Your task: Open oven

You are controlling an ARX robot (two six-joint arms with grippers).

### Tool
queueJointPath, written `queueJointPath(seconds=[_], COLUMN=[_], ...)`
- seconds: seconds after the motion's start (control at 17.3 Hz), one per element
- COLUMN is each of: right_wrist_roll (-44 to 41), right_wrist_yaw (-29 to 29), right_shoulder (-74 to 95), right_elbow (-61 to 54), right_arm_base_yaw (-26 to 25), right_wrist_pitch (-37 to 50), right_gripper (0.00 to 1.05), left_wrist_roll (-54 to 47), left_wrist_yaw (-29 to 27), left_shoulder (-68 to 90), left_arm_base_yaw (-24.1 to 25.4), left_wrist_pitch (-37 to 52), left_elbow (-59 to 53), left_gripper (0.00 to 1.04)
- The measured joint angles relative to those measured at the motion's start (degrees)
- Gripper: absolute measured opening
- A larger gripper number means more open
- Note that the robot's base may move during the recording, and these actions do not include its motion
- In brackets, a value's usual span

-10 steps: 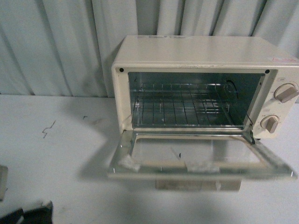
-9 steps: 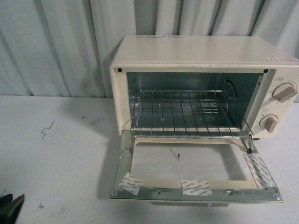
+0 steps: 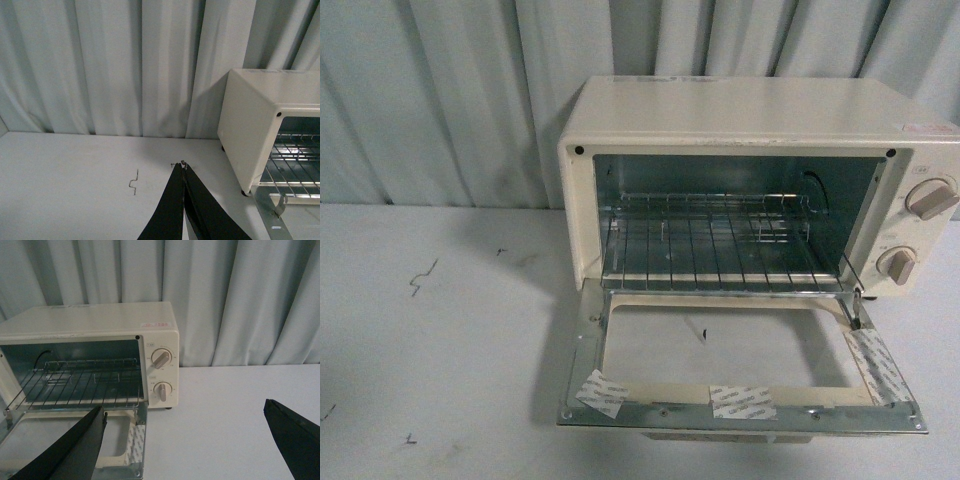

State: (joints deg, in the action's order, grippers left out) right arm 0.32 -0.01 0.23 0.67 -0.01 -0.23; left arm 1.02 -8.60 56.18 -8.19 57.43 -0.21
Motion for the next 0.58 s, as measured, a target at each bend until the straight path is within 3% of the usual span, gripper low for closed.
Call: queueJointPath(seconds=[0.17, 0.23, 0.29, 0.4, 0.58], right_wrist_roll=[0.0, 0.0, 0.0, 0.0, 0.0], right_wrist_yaw=[0.0, 0.0, 0.0, 0.0, 0.0], right_shoulder=[0.0, 0.0, 0.0, 0.0, 0.0], right_elbow=[0.0, 0.0, 0.0, 0.0, 0.0], right_arm_base_yaw=[0.0, 0.0, 0.0, 0.0, 0.0], right_wrist_pitch=[0.0, 0.0, 0.0, 0.0, 0.0], right_gripper=[0.98, 0.98, 0.98, 0.98, 0.98], left_wrist_roll=[0.0, 0.0, 0.0, 0.0, 0.0], left_wrist_yaw=[3.6, 7.7, 7.4, 8.7, 8.6], left_shoulder=[-15.6, -20.2, -23.1, -30.7, -33.6], left_arm_base_yaw=[3.0, 7.6, 8.7, 8.1, 8.1], left_wrist_pitch=[-14.7, -19.4, -22.4, -31.8, -34.6], left_elbow=[0.0, 0.0, 0.0, 0.5, 0.5], left_gripper=[0.02, 0.02, 0.02, 0.02, 0.02])
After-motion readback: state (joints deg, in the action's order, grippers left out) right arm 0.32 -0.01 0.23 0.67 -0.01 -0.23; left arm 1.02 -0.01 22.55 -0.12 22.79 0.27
